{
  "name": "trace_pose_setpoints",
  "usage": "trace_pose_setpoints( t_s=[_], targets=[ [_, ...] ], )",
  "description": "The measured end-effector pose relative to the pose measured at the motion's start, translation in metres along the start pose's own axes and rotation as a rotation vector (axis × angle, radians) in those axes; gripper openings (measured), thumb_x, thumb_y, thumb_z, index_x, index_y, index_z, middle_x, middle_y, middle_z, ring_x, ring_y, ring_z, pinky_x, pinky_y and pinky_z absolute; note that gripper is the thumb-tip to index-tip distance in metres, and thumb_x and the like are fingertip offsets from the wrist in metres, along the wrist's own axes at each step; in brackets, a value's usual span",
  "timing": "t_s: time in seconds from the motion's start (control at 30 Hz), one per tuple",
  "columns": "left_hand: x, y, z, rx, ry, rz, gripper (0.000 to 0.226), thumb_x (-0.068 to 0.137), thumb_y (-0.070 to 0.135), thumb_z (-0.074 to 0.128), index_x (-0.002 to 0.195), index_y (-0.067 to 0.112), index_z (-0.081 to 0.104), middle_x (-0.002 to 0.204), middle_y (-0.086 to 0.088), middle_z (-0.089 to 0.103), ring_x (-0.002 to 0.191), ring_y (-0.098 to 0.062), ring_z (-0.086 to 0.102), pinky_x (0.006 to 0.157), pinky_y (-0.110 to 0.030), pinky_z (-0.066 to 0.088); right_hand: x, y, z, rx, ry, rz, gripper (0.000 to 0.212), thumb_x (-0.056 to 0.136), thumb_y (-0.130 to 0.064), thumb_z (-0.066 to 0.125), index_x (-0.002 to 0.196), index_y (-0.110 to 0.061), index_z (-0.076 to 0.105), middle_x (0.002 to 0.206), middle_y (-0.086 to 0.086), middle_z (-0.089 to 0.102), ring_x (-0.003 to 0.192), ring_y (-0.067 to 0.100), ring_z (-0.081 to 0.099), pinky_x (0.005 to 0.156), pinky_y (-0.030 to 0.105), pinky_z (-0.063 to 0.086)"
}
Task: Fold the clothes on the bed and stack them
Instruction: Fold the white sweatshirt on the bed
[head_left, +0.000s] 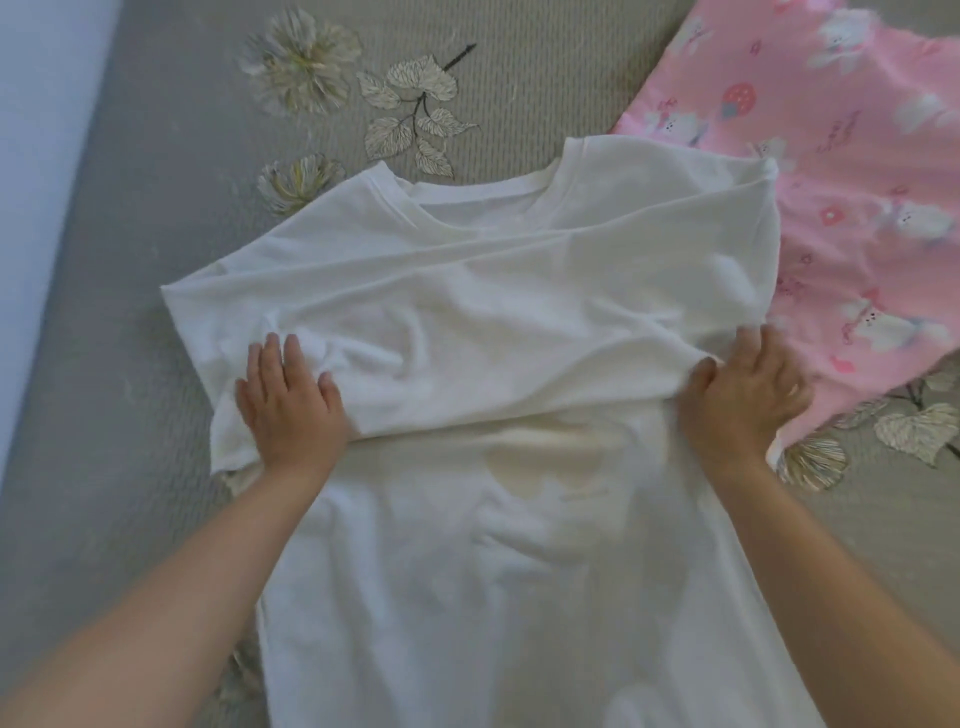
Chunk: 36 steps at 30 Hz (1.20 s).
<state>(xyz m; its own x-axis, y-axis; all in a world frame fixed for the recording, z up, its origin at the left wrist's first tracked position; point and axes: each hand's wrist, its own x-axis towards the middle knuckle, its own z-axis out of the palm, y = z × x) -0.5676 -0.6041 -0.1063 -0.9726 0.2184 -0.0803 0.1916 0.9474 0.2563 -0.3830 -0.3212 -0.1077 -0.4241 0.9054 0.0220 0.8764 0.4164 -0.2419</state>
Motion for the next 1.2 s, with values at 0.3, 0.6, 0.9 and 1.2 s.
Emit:
trace_pose_setpoints(
  t_s=[0.3,0.6,0.9,1.2],
  targets=[
    [0.033,-0.039,-0.015,-0.579,-0.107,-0.542,0.033,0.093,0.022,0.048,0.116,-0.001,0.055,0.119,-0.02,0.057,0.108,-0.034,0.053,0.086,-0.034,0.04,-0.041,-0.057,0.037,-0.272,-0.428,-0.441,0.054,0.096,-0.04,0.029,0.145,-0.017,0.021,0.155,0.005,0.009,0.142,0.022,0.004,0.109,0.051,0.001],
    [0.031,-0.06,-0.013,-0.187,-0.156,-0.317,0.027,0.094,0.017,0.045,0.11,-0.004,0.04,0.108,-0.032,0.054,0.095,-0.045,0.054,0.074,-0.043,0.039,-0.035,-0.045,0.03,-0.472,-0.564,-0.5,0.069,0.089,-0.06,0.028,0.146,-0.032,0.001,0.155,-0.001,-0.011,0.142,0.023,-0.009,0.111,0.05,-0.001],
    [0.017,0.003,-0.008,-0.094,0.132,0.397,0.042,0.071,-0.002,0.04,0.106,-0.017,0.057,0.11,-0.039,0.054,0.1,-0.056,0.054,0.081,-0.061,0.045,0.009,-0.037,-0.02,0.143,-0.075,-0.36,0.022,0.086,0.002,0.052,0.102,0.014,0.062,0.105,0.032,0.061,0.099,0.049,0.055,0.089,0.047,0.043],
    [-0.019,0.072,0.051,0.018,-0.239,0.509,0.053,0.079,0.03,0.039,0.108,-0.007,0.063,0.118,-0.028,0.058,0.108,-0.046,0.055,0.086,-0.061,0.041,0.1,-0.009,-0.018,0.381,-0.241,0.368,0.017,0.092,-0.018,0.045,0.088,-0.006,0.055,0.074,0.008,0.05,0.077,0.019,0.046,0.051,0.027,0.032]
  ],
)
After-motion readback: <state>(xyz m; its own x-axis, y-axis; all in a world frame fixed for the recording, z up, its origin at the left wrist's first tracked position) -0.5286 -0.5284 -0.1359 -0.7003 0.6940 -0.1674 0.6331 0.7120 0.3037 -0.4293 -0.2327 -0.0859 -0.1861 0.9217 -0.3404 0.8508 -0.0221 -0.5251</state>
